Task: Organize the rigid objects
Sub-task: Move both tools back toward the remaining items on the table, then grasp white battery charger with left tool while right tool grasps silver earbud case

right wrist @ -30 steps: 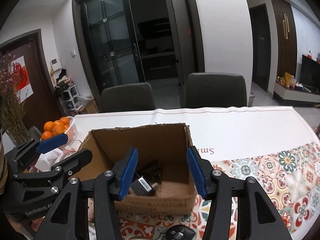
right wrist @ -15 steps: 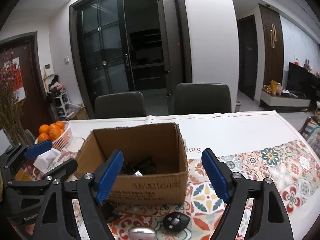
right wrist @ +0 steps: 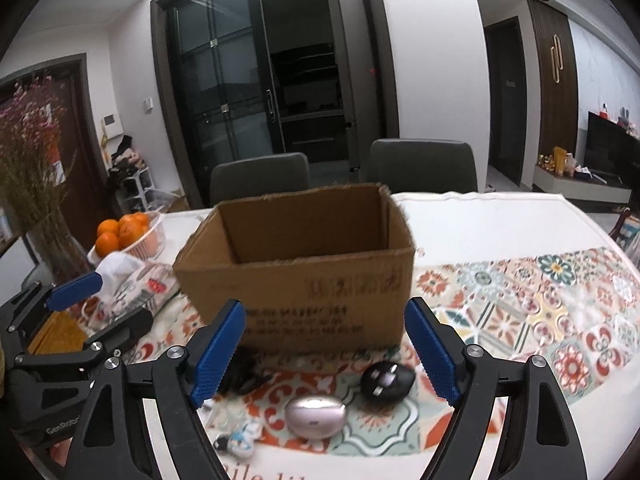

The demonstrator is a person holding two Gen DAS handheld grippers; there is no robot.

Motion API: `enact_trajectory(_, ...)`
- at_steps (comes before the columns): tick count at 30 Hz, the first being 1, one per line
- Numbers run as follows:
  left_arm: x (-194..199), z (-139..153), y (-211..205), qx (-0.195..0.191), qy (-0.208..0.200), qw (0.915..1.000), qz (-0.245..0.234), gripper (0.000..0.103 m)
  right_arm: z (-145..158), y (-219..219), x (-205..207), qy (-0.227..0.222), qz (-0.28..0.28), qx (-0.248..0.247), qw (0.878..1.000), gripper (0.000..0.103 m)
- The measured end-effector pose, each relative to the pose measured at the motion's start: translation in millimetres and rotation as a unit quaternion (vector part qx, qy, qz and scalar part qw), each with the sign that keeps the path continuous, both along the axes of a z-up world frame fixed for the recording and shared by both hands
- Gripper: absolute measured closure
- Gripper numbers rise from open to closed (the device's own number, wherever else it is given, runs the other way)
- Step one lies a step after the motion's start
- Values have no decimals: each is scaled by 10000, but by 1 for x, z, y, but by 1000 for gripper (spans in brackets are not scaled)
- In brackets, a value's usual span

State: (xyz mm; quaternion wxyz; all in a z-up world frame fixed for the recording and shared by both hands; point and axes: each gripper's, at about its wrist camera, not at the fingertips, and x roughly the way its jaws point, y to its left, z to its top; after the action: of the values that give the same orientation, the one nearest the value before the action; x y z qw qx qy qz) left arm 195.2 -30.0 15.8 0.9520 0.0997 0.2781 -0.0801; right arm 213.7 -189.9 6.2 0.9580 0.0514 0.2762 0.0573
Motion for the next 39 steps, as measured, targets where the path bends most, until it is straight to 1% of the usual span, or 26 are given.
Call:
enact_trajectory(5, -18, -11, 8, -3, 32, 9999, 143, 28, -10, 9, -9, 44, 103, -40, 9999, 21)
enact_trajectory(10, -30, -27, 16, -118, 235, 9994, 215, 28, -18, 17, -19, 72, 188, -115, 9997, 21)
enact_trajectory(15, -34, -46, 20, -153, 479, 9985, 196, 28, -33, 22, -27, 157, 198, -192, 9995, 21)
enact_trajectory(21, -37, -66, 21, -139, 670, 9976, 146, 28, -53, 25, -29, 370, 191, -210, 9989, 21)
enact_trajectory(26, -35, -80, 21, -119, 814, 9966, 99, 28, -70, 25, -28, 536, 179, -221, 9982, 21)
enact_trajectory(32, -25, -97, 22, -181, 1035, 9945, 24, 29, -89, 25, -21, 810, 163, -186, 9964, 21)
enact_trajectory(39, -14, -114, 23, -241, 1266, 9917, -42, 32, -103, 26, -13, 986, 148, -212, 9948, 21)
